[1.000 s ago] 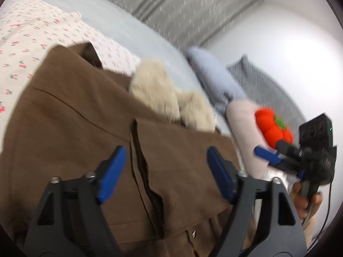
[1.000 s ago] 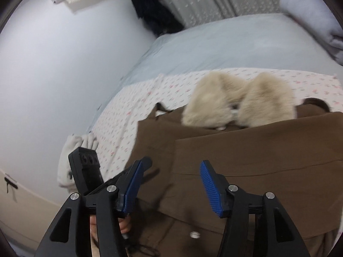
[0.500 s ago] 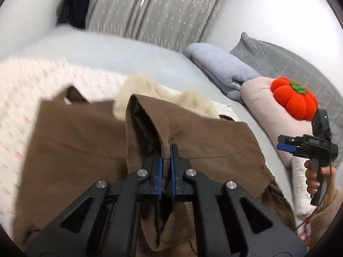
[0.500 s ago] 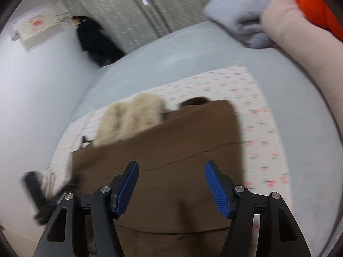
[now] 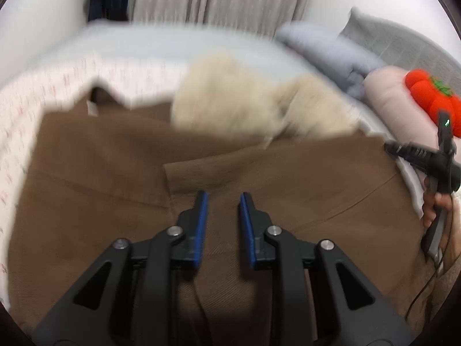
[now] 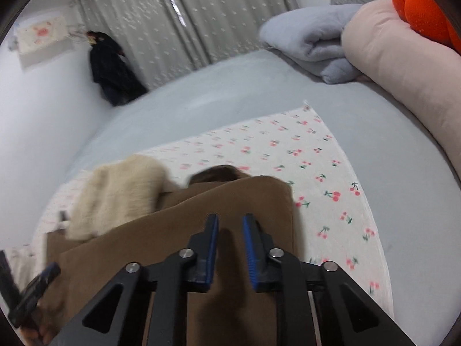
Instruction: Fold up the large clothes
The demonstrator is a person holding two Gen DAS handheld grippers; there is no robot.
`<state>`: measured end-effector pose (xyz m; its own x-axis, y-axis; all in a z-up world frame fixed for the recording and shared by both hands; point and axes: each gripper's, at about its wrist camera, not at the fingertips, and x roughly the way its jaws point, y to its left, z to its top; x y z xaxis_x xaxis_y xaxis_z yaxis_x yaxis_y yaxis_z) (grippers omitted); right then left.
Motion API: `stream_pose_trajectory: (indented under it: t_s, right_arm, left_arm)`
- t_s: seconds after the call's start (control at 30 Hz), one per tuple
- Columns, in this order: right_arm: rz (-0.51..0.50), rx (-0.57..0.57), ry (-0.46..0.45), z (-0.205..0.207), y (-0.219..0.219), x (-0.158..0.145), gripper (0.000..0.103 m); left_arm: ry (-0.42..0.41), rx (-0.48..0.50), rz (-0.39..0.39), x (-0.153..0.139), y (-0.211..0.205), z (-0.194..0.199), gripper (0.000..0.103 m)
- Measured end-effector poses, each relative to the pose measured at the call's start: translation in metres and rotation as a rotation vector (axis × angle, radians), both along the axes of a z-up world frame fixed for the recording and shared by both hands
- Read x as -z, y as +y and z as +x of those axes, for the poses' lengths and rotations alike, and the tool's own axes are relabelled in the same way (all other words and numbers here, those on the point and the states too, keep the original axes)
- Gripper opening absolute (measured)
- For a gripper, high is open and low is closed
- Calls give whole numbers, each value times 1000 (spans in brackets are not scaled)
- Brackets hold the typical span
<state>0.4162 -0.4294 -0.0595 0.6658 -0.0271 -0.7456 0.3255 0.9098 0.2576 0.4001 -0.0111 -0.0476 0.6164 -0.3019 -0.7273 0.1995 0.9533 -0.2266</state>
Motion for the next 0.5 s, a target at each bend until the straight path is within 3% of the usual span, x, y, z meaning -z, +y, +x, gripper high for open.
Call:
stream_pose_trajectory:
  t_s: [0.1,0.23,0.3,0.37,0.43,0.5]
  right_arm:
    - [-31,65,92,18,-12,31,0]
    - [-69,84,88,14,-7,30,0]
    - [-94,71,124,6,0,20,9]
    - [-76,42,153,-11,5,6,20]
    - [-62,5,152,-39,11,-10,35]
    - [-59,-25,155,-66,16,-23,54]
  left_arm:
    - [1,-1,-46,2,3,2,24]
    - [-14,3,-64,1,7,0,24]
    - [-11,-17,-67,-9,14,-9,32]
    - [-1,-50,-71,-21,21,-22,60]
    - [-3,-40,-90,-35,27,-41,63]
    - [12,-12,-55,-42,32,-65,64]
